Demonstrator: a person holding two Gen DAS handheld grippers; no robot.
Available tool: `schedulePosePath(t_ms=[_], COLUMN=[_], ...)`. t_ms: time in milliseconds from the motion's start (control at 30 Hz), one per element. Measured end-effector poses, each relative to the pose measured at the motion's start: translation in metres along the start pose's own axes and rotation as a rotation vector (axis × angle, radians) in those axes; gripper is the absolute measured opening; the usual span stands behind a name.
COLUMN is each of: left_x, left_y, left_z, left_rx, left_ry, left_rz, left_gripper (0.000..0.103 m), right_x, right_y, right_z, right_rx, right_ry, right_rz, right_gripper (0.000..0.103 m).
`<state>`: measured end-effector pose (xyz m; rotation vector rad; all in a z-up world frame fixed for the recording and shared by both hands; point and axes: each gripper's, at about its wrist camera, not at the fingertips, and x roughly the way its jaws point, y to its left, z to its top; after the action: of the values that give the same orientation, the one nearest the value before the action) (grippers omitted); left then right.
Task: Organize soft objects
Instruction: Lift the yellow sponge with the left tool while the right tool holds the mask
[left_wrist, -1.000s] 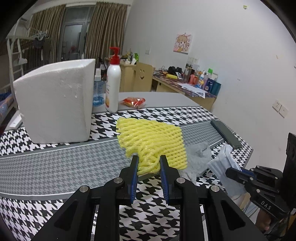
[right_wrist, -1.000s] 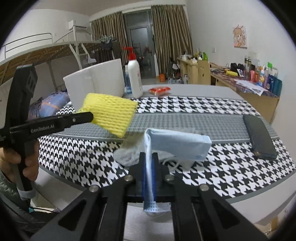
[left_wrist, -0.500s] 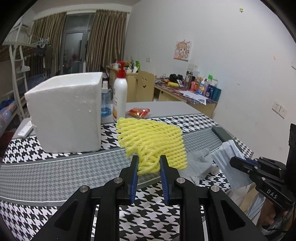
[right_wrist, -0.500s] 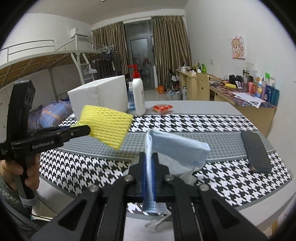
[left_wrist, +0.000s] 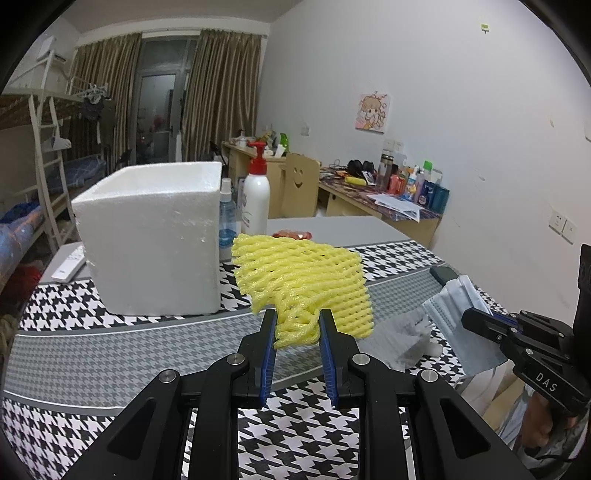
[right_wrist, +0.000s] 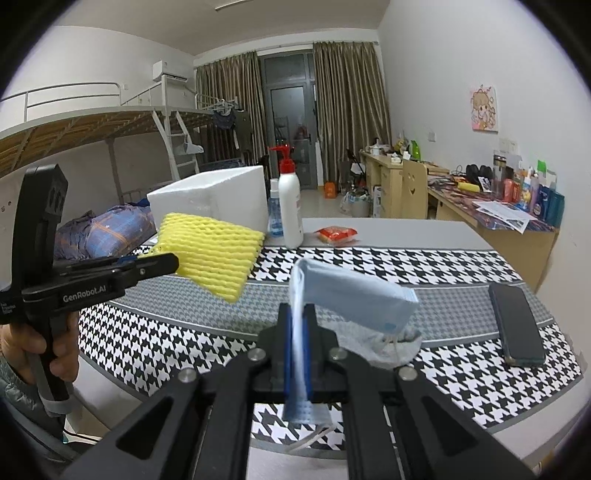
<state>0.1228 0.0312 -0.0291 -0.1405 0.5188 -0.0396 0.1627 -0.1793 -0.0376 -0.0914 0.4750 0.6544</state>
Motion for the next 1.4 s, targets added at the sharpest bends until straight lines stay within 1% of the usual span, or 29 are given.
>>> schedulePosePath(t_ms=[267,533,900,1333,1400], left_x=[-0.009,-0.014,-0.019,-0.017,-0.018], left_y=[0.002,0.008,0.009,0.018,0.019], left_z=[0.008,0.013,0.027,0.037,0.039], left_rx=[0.014,0.009,0.028,0.032,0.031], left_ry=[-0.032,-0.052,-0.093,-0.106,-0.109], left_rz=[0.014,0.028,0.048,0.074,0.068], left_gripper=[0.023,0.023,0.023,0.023,0.023], right_x=[0.001,-0.002,0.004,0.005,0.006], right_y=[0.006,0.012,0.014,0.021,0.021], right_z=[0.008,0.016,0.028,0.04,0.042], right_rx=[-0.006,-0.026,-0.011,-0.02,-0.021], right_ry=[-0.015,-0.053,-0.065,-0.085,-0.087], right_rz=[0.017,0.041,0.035,0.048,0.051], right_gripper=[0.008,0.008,0.008,0.008,0.008])
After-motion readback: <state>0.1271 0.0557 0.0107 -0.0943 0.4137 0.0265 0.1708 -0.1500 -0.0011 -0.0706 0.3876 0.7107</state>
